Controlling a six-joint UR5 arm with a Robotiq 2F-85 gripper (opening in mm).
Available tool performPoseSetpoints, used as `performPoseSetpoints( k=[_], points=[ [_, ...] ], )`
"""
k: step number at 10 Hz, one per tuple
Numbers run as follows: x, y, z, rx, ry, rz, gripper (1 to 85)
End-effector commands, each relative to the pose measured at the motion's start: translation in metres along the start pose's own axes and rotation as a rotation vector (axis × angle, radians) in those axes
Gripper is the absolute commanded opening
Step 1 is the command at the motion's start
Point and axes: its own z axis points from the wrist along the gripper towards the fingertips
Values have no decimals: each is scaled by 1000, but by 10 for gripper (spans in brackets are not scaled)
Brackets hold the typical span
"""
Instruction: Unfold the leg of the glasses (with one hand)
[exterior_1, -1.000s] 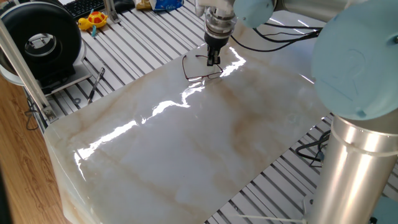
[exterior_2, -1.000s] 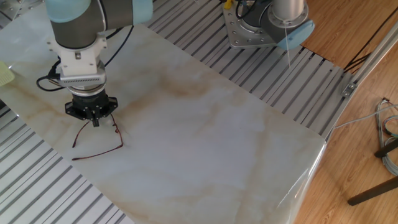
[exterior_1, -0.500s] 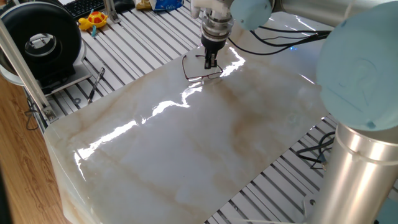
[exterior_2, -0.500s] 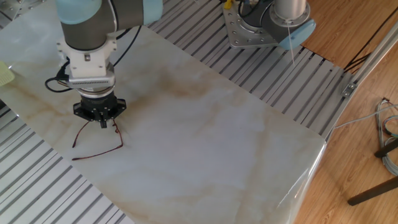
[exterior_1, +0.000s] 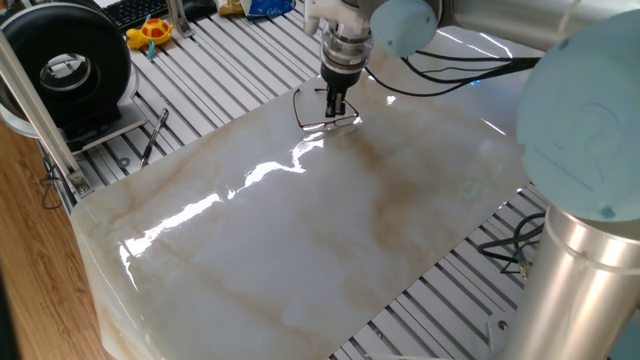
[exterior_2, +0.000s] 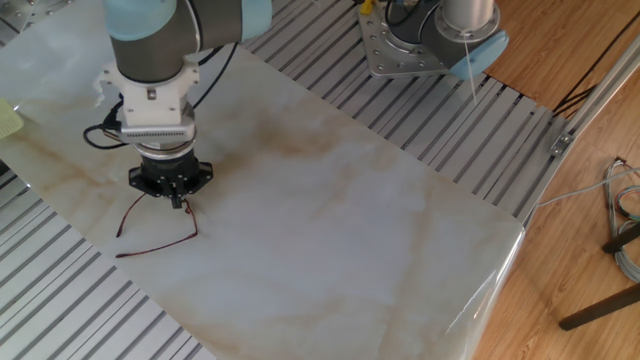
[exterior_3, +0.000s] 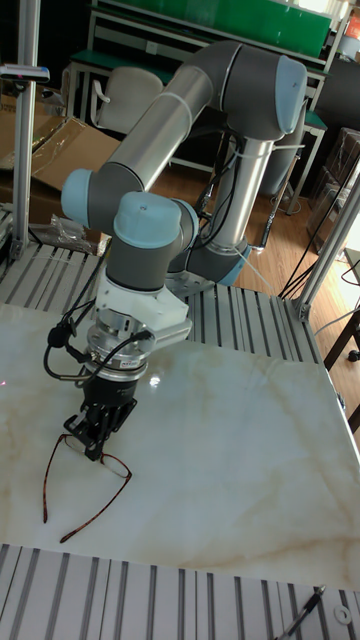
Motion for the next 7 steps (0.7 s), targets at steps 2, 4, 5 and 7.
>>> performPoseSetpoints(
  k=[2,4,5,7],
  points=[
    [-3,9,0,-7,-14,29,13],
    [-1,11,1,-5,-20,30,13],
    [0,12,1,-6,-21,32,13],
    [1,19,0,-1,-28,44,13]
  ],
)
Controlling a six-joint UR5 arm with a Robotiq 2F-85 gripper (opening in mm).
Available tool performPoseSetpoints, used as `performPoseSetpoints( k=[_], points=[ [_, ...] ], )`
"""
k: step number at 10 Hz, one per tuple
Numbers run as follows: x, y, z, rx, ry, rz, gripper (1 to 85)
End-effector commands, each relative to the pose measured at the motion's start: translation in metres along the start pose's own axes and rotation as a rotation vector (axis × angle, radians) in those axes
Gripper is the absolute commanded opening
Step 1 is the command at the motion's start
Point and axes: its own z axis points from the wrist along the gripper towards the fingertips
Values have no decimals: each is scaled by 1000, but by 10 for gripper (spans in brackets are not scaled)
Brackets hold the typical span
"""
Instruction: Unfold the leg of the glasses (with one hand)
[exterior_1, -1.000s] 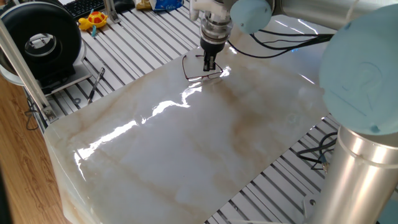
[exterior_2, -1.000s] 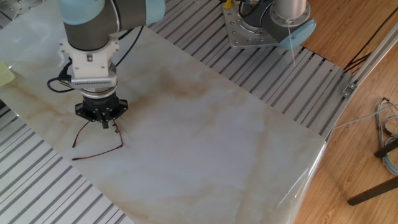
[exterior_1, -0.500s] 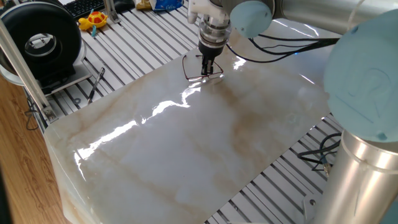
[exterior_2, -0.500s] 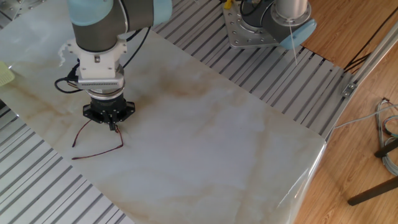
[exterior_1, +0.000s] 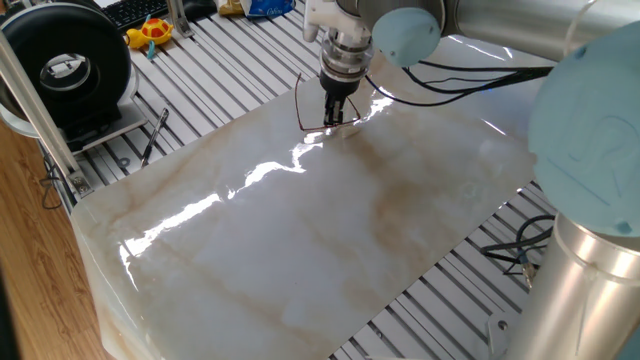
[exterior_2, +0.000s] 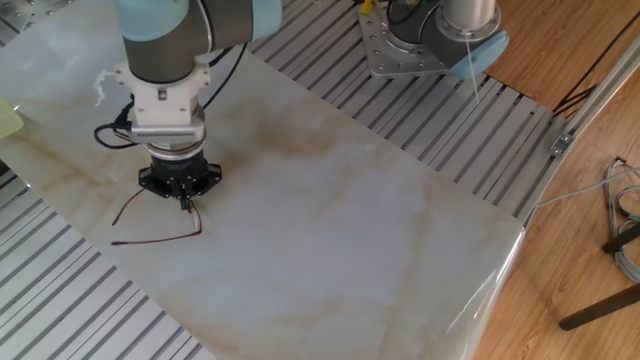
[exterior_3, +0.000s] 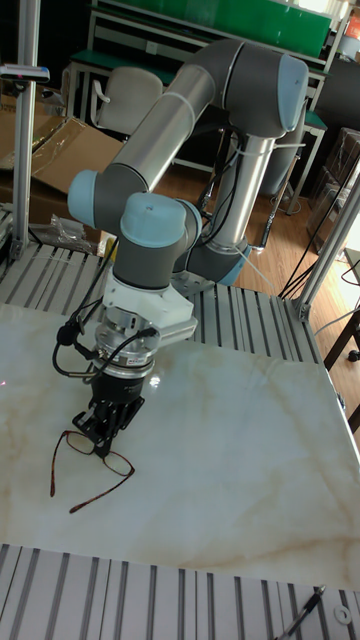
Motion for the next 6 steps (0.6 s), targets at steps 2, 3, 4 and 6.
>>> performPoseSetpoints(
  k=[2,3,4,6],
  points=[
    [3,9,3,16,-25,28,13],
    [6,9,2,17,-24,28,13],
    [8,9,1,18,-22,27,13],
    [9,10,-1,17,-24,28,13]
  ],
)
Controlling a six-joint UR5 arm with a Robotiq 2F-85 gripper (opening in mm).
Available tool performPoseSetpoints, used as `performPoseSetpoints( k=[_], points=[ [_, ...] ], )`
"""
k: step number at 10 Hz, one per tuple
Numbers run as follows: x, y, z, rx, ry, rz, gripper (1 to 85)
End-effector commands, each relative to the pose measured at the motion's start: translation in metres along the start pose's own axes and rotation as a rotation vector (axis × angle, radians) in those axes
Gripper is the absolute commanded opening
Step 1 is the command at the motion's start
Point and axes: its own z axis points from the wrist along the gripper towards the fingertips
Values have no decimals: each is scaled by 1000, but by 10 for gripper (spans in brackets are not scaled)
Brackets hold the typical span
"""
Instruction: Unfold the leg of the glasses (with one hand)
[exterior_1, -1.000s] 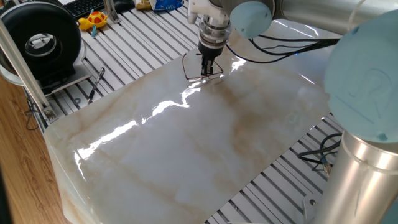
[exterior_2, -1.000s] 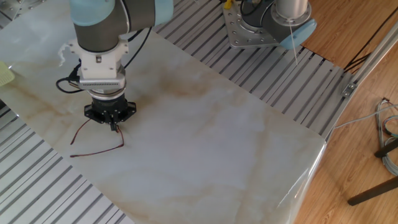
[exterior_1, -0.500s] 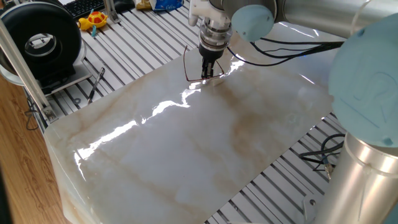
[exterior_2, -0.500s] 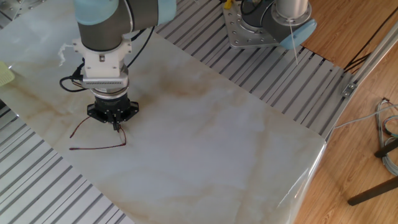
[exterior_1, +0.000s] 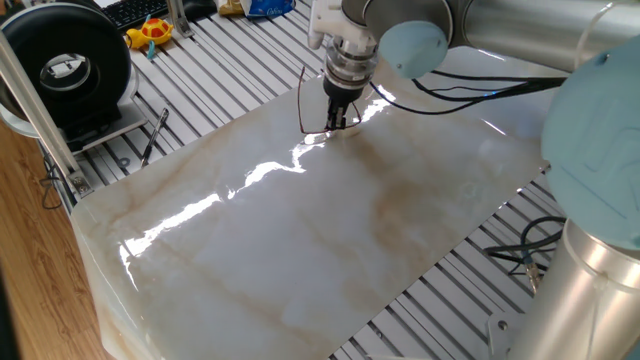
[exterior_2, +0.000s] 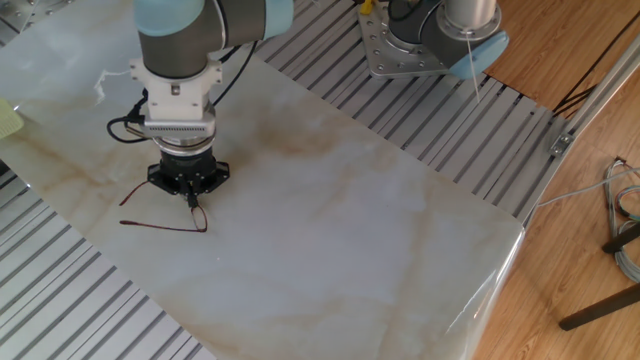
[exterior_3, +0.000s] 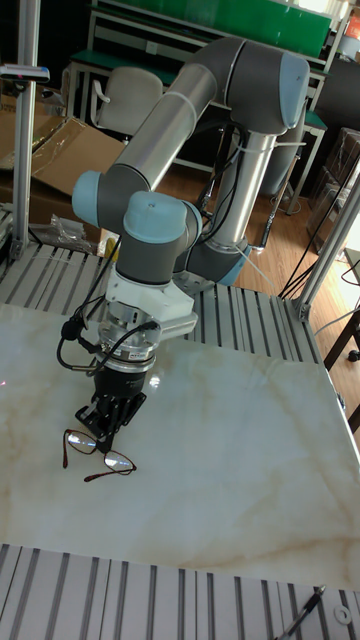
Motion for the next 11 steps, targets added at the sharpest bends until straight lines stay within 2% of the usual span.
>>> performPoseSetpoints(
  k=[1,11],
  points=[
    [1,3,-2,-7,-18,15,13],
    [6,3,2,-6,-43,9,13]
  ],
)
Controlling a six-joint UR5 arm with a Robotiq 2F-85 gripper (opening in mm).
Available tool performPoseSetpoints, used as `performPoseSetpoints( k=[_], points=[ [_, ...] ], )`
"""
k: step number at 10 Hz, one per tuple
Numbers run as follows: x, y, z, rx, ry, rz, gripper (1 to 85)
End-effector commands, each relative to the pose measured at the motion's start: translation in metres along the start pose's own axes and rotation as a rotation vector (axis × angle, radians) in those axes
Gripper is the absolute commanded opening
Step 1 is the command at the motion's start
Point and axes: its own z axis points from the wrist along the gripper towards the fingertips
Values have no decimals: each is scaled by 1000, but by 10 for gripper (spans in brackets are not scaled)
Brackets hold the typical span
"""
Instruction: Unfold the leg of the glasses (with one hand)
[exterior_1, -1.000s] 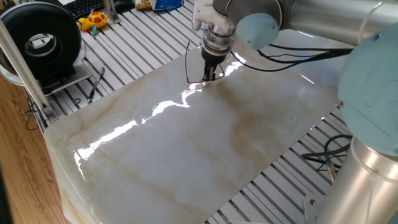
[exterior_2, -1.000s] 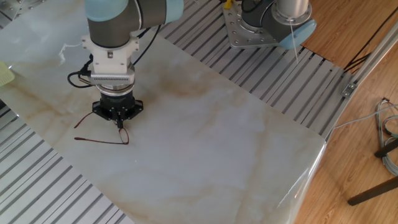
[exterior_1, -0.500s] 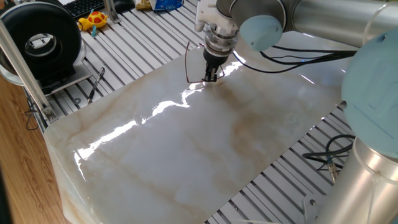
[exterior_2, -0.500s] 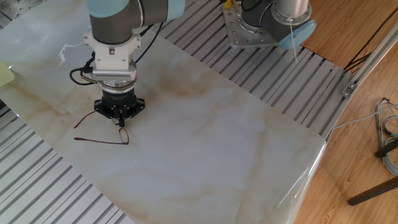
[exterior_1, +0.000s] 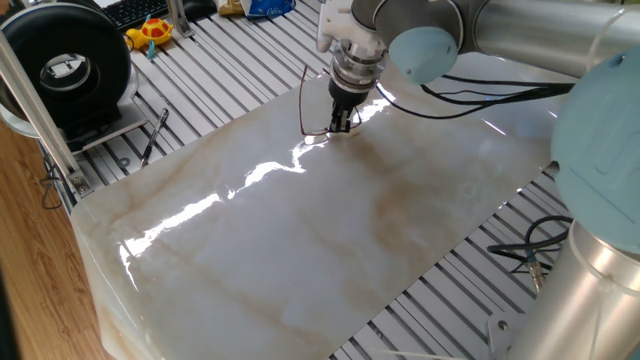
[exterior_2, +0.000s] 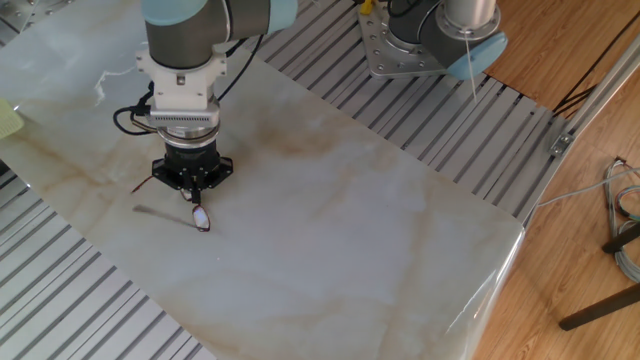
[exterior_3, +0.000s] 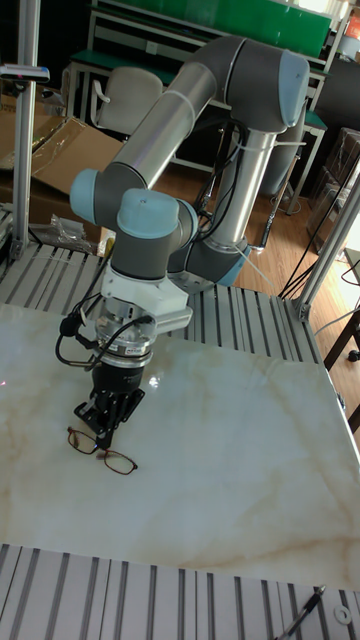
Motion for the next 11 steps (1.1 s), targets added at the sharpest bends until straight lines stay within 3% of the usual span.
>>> performPoseSetpoints(
  k=[1,7,11],
  points=[
    [2,-1,0,0,-15,7,13],
    [7,-9,-7,-8,-7,-4,13],
    [4,-4,-24,-17,15,-6,13]
  ],
)
